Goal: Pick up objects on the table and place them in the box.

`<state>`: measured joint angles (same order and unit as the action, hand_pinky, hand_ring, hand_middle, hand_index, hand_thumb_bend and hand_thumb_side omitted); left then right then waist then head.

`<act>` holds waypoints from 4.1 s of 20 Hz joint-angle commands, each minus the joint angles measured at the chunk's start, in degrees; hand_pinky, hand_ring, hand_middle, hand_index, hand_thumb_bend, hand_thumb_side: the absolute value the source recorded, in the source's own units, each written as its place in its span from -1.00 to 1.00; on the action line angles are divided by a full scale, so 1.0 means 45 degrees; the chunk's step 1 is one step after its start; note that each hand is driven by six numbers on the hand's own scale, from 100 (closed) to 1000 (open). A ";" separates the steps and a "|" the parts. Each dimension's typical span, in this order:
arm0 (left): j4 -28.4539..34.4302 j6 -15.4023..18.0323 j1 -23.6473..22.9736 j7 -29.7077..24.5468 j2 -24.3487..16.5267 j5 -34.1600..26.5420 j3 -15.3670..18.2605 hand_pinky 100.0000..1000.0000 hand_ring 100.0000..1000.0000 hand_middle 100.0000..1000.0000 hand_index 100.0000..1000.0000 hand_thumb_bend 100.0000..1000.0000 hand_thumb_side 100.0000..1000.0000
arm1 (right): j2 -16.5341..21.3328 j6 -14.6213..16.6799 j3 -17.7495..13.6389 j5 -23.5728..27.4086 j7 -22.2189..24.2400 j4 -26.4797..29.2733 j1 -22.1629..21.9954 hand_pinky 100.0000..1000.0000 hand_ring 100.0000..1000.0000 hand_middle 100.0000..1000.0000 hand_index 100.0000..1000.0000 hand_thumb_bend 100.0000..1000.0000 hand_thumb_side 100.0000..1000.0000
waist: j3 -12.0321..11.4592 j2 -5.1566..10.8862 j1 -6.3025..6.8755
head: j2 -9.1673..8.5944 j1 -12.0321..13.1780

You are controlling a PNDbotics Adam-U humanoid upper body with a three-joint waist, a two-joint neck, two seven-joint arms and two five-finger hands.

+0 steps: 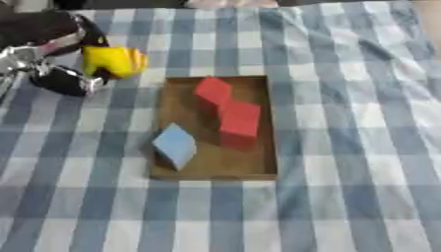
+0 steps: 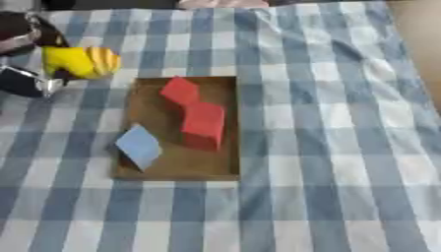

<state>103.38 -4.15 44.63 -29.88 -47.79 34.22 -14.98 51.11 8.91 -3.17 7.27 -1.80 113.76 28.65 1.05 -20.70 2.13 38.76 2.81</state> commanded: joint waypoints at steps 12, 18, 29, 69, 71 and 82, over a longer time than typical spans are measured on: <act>-0.0942 0.0394 0.0988 -0.1437 0.1034 -0.0593 -0.1630 0.42 0.17 -0.02 0.28 -1.00 -0.77 | 0.0197 0.0014 -0.0201 0.0169 0.0040 0.0186 0.0206 0.80 1.00 0.30 0.47 -1.00 -0.06 | 0.0223 0.0236 0.0026 | -0.0265 -0.0296; -0.1707 0.0619 0.0832 -0.1457 0.1247 -0.0165 -0.1957 0.42 0.19 -0.01 0.29 -1.00 -0.79 | 0.0134 -0.0004 -0.0192 0.0201 0.0084 0.0186 0.0251 0.80 1.00 0.29 0.47 -1.00 -0.06 | 0.0238 0.0214 0.0002 | -0.0329 -0.0291; -0.2374 0.1392 0.0799 -0.1178 0.1566 0.0383 -0.1978 0.93 0.85 0.72 1.00 -0.11 0.34 | 0.0059 -0.0042 -0.0204 0.0196 0.0121 0.0186 0.0173 0.80 1.00 0.29 0.47 -1.00 -0.06 | 0.0240 0.0226 -0.0042 | -0.0376 -0.0361; -1.0029 0.1603 0.3969 0.1044 0.2325 0.3266 0.2089 0.90 0.84 0.65 0.85 -0.21 -0.03 | 0.0148 0.0204 -0.0403 0.0083 -0.0070 0.0186 0.0165 0.80 1.00 0.30 0.47 -1.00 -0.06 | 0.1203 -0.0197 0.0298 | -0.0722 -0.0119; -1.0464 0.1589 0.4051 0.0976 0.2449 0.3589 0.2179 0.89 0.83 0.65 0.85 -0.22 0.00 | 0.0137 0.0197 -0.0398 0.0080 -0.0062 0.0186 0.0190 0.80 1.00 0.30 0.47 -1.00 -0.06 | 0.1262 -0.0235 0.0341 | -0.0757 -0.0082; -1.1886 0.1048 0.4248 0.1494 0.2819 0.4897 0.2576 0.86 0.82 0.65 0.85 -0.25 -0.10 | 0.0036 0.0137 -0.0349 -0.0061 0.0080 0.0186 0.0249 0.80 1.00 0.29 0.47 -1.00 -0.06 | 0.1453 -0.0574 0.0475 | -0.0965 0.0284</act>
<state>49.85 0.88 62.26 -23.69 -33.91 55.57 -4.26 50.12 9.45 -4.18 7.19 -1.61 113.76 29.20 7.52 -24.53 4.53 35.20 3.74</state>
